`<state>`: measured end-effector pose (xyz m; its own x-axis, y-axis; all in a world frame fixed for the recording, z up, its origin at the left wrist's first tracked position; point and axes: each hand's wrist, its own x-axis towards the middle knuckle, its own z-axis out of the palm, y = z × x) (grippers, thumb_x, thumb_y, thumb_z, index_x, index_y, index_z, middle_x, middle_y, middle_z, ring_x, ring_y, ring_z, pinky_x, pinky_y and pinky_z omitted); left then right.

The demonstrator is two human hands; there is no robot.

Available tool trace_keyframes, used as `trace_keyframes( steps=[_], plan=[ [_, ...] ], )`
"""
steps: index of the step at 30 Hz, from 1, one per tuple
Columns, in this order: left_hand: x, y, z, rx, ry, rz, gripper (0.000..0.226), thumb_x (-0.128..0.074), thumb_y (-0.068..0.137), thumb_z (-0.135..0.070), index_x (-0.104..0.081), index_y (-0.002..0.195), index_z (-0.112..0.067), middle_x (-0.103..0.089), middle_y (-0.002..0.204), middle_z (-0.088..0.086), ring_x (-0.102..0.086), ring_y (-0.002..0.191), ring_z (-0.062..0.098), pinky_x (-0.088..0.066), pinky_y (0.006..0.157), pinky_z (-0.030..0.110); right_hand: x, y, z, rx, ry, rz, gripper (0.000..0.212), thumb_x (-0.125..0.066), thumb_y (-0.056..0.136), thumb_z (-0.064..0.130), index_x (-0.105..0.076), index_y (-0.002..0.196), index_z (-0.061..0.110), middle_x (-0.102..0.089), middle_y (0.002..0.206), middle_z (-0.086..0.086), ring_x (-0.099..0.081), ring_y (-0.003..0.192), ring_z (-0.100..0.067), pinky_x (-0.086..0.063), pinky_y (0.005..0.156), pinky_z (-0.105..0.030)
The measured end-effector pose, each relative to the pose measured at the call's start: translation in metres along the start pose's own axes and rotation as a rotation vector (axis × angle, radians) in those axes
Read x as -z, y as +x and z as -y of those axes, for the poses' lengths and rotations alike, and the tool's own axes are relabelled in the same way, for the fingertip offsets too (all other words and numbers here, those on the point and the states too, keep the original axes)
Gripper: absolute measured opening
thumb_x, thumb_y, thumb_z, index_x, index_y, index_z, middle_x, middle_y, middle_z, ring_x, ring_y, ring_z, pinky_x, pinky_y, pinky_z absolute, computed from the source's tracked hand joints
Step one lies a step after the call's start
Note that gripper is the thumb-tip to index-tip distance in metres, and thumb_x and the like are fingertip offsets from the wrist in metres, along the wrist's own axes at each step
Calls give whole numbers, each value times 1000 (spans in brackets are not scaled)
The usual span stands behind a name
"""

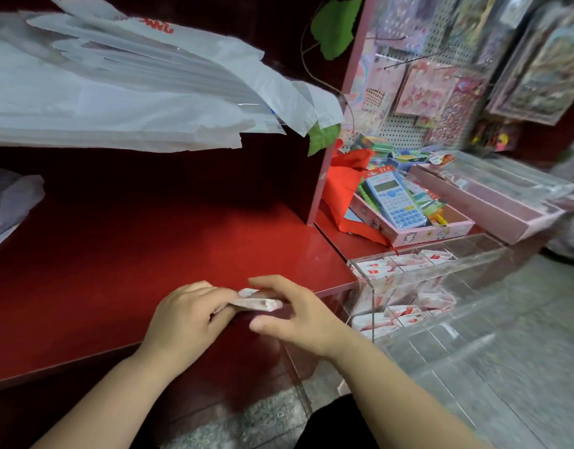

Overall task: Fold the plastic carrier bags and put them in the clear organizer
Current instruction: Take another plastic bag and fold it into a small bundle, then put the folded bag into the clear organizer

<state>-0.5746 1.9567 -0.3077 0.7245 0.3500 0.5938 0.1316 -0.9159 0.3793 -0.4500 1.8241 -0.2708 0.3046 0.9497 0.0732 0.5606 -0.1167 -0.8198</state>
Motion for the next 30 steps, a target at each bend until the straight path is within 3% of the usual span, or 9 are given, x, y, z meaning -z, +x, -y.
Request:
trace_keyframes(
  steps=[4, 7, 9, 11, 13, 15, 22, 26, 30],
  plan=[
    [-15, 27, -41, 122, -209, 74, 38, -35, 68, -55, -47, 100, -40, -63, 66, -3, -49, 81, 11, -40, 59, 30, 36, -27, -15, -65, -50, -112, 27, -69, 78, 9, -60, 102, 19, -62, 79, 16, -53, 74, 3, -43, 72, -17],
    [-33, 48, -75, 75, -276, 120, 43, -33, 63, -60, -45, 101, -45, -65, 71, -6, -52, 79, 10, -40, 65, 30, 65, -48, -30, -142, -94, -192, 28, -61, 81, 5, -55, 76, 32, -58, 57, 23, -51, 57, 7, -39, 60, -13],
    [-49, 63, -97, 66, -284, 137, 44, -34, 62, -62, -52, 96, -41, -65, 72, -3, -56, 72, 12, -39, 64, 30, 88, -61, -44, -199, -152, -237, 26, -61, 82, 8, -55, 70, 31, -59, 60, 14, -52, 60, 1, -43, 64, -22],
    [-69, 80, -118, 62, -241, 143, 40, -44, 68, -59, -67, 81, -29, -66, 75, 3, -60, 76, 24, -35, 62, 29, 112, -75, -57, -240, -195, -290, 14, -63, 81, 10, -63, 91, 19, -65, 82, 2, -58, 77, -13, -48, 79, -32],
    [-90, 97, -137, 58, -153, 181, 36, -56, 82, -48, -68, 93, -16, -67, 83, 9, -60, 86, 30, -34, 65, 31, 138, -87, -69, -223, -297, -371, 44, -66, 80, 13, -53, 122, 17, -61, 109, 2, -54, 100, -9, -40, 91, -22],
    [-111, 114, -156, 34, -74, 241, 29, -57, 88, -38, -65, 101, -14, -66, 93, 10, -58, 95, 29, -33, 69, 32, 161, -94, -77, -163, -478, -431, 53, -66, 81, 14, -47, 130, 17, -56, 124, 2, -48, 113, -11, -31, 94, -19],
    [-162, 151, -192, -45, -74, 304, 36, -58, 84, -47, -64, 110, -23, -64, 103, 5, -55, 102, 24, -34, 77, 29, 214, -85, -104, -259, -858, -271, 19, -51, 87, 20, -63, 100, 13, -65, 96, -8, -56, 94, -28, -29, 66, -29],
    [-192, 167, -172, -56, 83, 447, 69, -47, 84, -60, -33, 142, -25, -29, 150, -1, -24, 136, 13, -16, 105, 22, 262, -87, -134, -346, -616, -462, 16, -57, 83, 5, -58, 71, 15, -53, 64, 3, -49, 70, -19, -32, 58, -27],
    [-211, 169, -154, 62, 176, 665, 86, -45, 83, -65, -4, 148, -27, 0, 157, -2, -6, 143, 16, -4, 113, 29, 306, -90, -169, -318, -181, -900, 12, -60, 79, -5, -64, 80, 6, -50, 60, 5, -45, 47, 4, -33, 48, -8]
  ],
)
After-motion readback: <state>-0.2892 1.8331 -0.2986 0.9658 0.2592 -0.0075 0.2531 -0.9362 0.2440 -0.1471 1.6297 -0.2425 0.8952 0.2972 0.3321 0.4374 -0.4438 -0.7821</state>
